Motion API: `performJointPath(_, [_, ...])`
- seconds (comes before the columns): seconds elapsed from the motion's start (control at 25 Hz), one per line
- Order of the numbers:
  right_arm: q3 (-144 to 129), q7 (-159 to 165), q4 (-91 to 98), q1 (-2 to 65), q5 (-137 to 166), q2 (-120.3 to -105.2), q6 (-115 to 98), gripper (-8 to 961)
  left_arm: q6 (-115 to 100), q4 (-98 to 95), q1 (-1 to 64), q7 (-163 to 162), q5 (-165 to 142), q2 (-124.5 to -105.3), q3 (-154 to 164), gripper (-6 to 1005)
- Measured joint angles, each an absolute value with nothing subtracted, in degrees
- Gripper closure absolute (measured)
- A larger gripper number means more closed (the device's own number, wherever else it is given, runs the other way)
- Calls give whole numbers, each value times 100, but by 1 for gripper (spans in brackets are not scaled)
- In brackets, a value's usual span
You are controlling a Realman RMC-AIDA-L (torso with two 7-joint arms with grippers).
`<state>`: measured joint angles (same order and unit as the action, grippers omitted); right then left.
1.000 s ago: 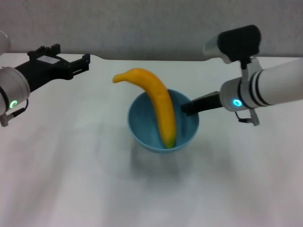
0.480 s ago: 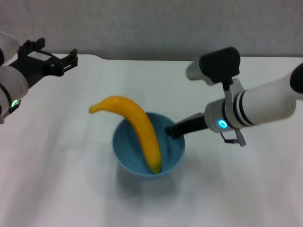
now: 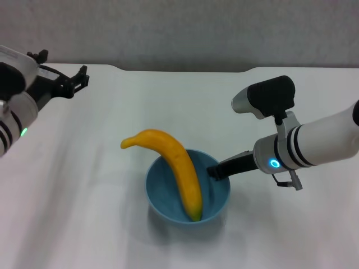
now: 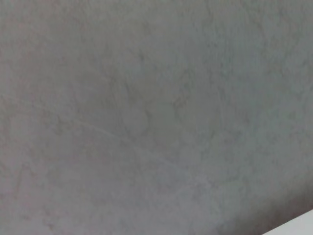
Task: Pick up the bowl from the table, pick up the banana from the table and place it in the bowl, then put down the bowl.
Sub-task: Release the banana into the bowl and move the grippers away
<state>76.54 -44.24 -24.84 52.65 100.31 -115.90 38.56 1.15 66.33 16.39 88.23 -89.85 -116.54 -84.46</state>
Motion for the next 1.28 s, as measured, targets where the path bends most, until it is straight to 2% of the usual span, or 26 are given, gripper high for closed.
performJointPath(0.44, [7561,-4352,-2340,5219,10027,-11593,3838,911,-1191,6565,1631,9216,-9007,-11640,-7655,107])
performJointPath(1.08, [7390,-4485,-2532,4982,10050,-11591,3443,907,-1343,6398,1623,9218,-8996,-11653,-7466,107])
performJointPath(1.28, [7058,-4545,-3036,4775,10072,-11586,3306,700,-1344,6305,1609,9205,-8974,-11654,-7441,107])
